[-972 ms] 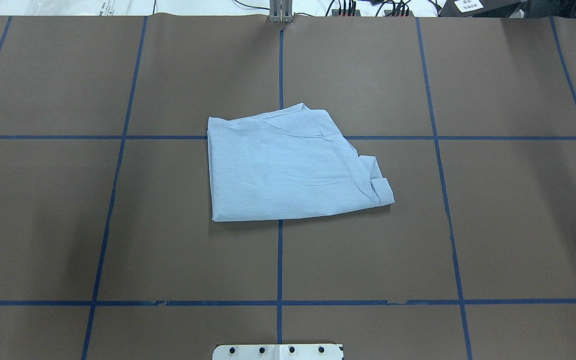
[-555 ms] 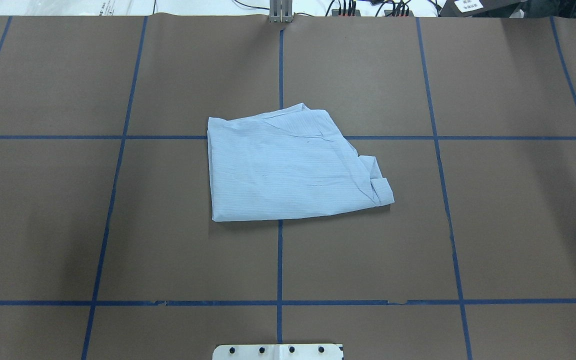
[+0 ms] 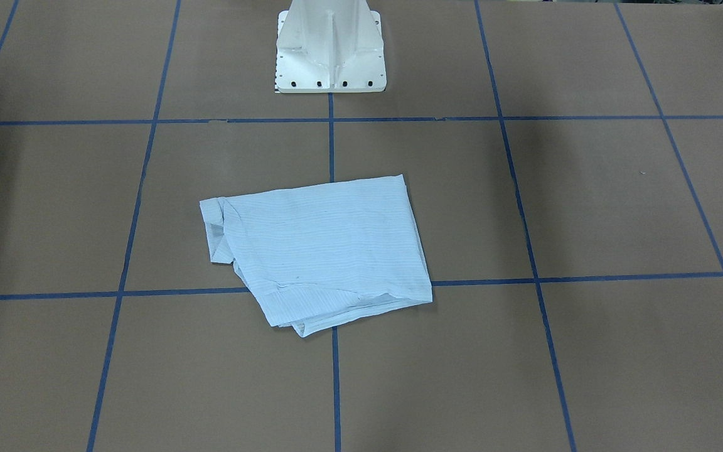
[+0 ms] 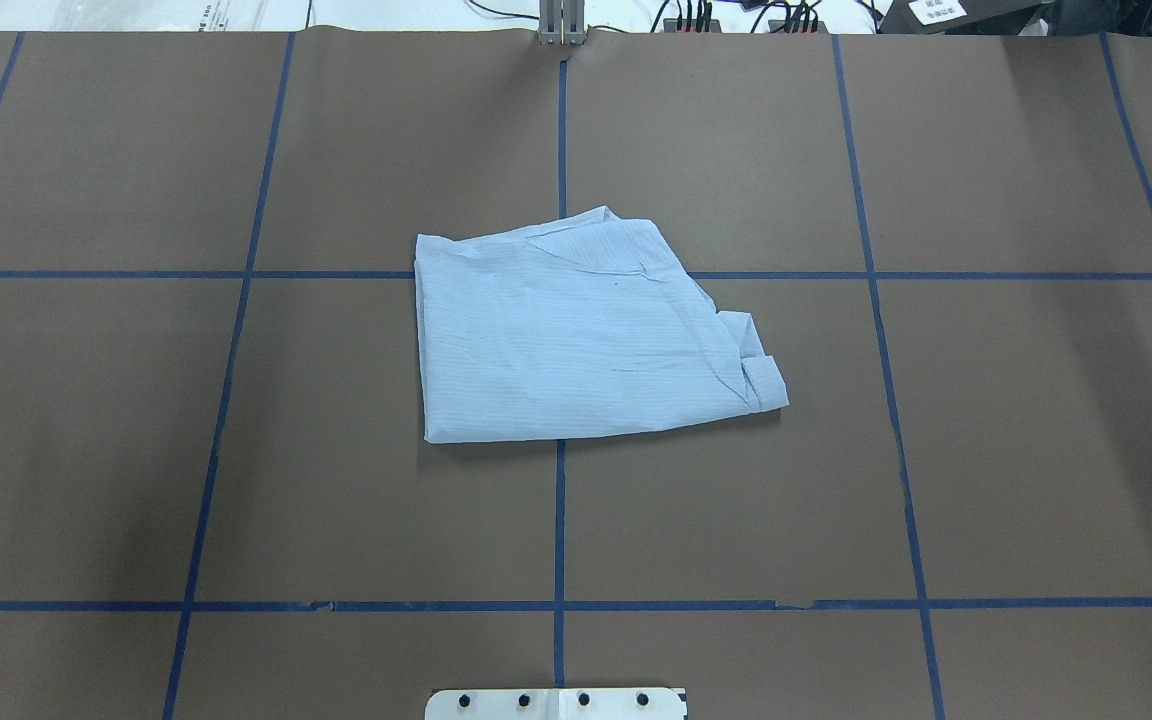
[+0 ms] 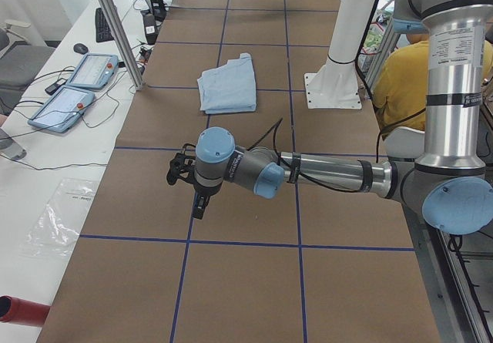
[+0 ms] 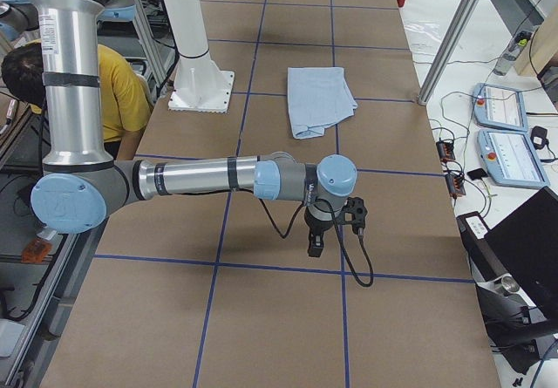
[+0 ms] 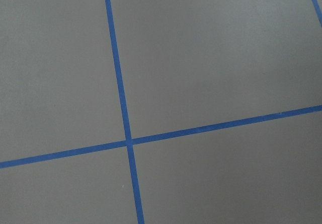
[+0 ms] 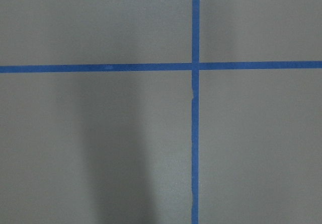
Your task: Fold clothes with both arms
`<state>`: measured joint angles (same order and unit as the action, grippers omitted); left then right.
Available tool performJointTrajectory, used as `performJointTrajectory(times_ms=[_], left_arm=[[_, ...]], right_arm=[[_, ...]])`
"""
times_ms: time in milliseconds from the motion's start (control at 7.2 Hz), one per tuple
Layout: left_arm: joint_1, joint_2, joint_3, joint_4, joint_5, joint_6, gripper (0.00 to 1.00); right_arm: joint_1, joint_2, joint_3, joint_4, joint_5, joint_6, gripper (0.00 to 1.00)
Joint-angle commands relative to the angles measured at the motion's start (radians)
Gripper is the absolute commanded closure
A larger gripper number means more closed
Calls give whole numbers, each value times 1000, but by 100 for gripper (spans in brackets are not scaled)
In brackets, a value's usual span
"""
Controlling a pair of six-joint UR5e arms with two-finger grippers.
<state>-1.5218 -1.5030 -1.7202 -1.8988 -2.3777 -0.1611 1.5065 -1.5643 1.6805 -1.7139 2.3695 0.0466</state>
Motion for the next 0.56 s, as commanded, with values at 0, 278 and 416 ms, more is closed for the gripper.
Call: performJointTrajectory(times_ms=[0,278,416], left_arm=[[-14,6,26,-6,-11,8,0],[-14,-9,30,-6,-1,9,0],[-12,-14,36,-6,-1,6,0]], right_arm=[[0,-2,10,-1,2,4,0],[0,0,5,0,1,6,0],[0,-2,4,0,-4,6,0]])
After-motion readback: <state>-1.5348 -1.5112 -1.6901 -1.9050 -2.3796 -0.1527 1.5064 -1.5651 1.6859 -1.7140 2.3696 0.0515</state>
